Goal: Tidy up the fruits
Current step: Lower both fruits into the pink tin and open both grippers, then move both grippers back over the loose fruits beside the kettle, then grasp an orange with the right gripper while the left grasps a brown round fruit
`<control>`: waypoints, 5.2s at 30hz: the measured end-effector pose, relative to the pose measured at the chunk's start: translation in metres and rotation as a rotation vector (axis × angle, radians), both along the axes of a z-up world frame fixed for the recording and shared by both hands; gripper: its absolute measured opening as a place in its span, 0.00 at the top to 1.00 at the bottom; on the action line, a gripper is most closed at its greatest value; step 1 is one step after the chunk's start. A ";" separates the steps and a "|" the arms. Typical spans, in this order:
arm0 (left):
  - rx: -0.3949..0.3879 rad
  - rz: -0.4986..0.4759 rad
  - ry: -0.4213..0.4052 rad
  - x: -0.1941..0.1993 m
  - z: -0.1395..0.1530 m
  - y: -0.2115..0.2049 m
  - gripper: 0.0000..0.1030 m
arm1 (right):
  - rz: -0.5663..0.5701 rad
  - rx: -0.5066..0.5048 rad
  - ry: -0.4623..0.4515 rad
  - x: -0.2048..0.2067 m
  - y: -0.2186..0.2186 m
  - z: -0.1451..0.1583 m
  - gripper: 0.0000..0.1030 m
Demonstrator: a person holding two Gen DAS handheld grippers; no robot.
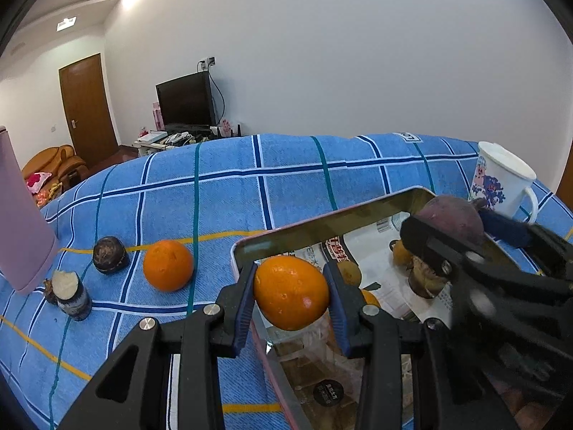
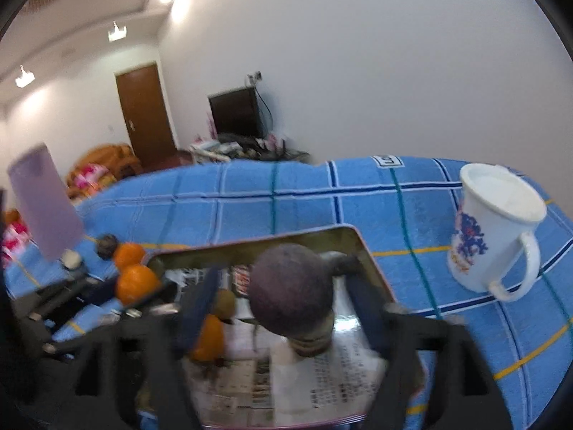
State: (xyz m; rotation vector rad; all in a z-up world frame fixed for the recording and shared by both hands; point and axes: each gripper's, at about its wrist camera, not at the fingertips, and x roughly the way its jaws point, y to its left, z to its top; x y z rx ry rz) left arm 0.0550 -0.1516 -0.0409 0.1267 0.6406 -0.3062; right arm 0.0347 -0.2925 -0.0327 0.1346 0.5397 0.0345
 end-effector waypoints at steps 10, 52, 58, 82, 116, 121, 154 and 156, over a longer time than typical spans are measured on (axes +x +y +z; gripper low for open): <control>-0.024 -0.031 -0.050 -0.015 0.007 -0.002 0.20 | -0.101 0.015 -0.129 -0.025 -0.007 0.014 0.01; 0.058 0.137 -0.244 -0.024 0.017 0.049 0.19 | -0.362 -0.036 -0.346 -0.075 0.000 0.032 0.00; 0.064 0.156 -0.263 -0.020 0.018 0.075 0.19 | -0.365 -0.016 -0.287 -0.071 0.015 0.026 0.00; 0.007 0.266 -0.323 -0.005 0.020 0.167 0.19 | -0.268 0.006 -0.225 -0.029 0.125 0.016 0.00; 0.104 0.486 -0.029 0.083 -0.003 0.295 0.19 | -0.011 -0.176 0.302 0.118 0.221 -0.042 0.34; 0.100 0.377 0.032 0.090 -0.012 0.275 0.19 | 0.006 -0.142 0.379 0.129 0.216 -0.053 0.40; -0.178 0.299 0.236 0.116 -0.041 0.282 0.60 | 0.167 0.126 0.192 0.026 0.195 -0.027 0.52; -0.182 0.311 0.201 0.108 -0.036 0.282 0.60 | 0.175 0.124 0.167 0.023 0.196 -0.025 0.52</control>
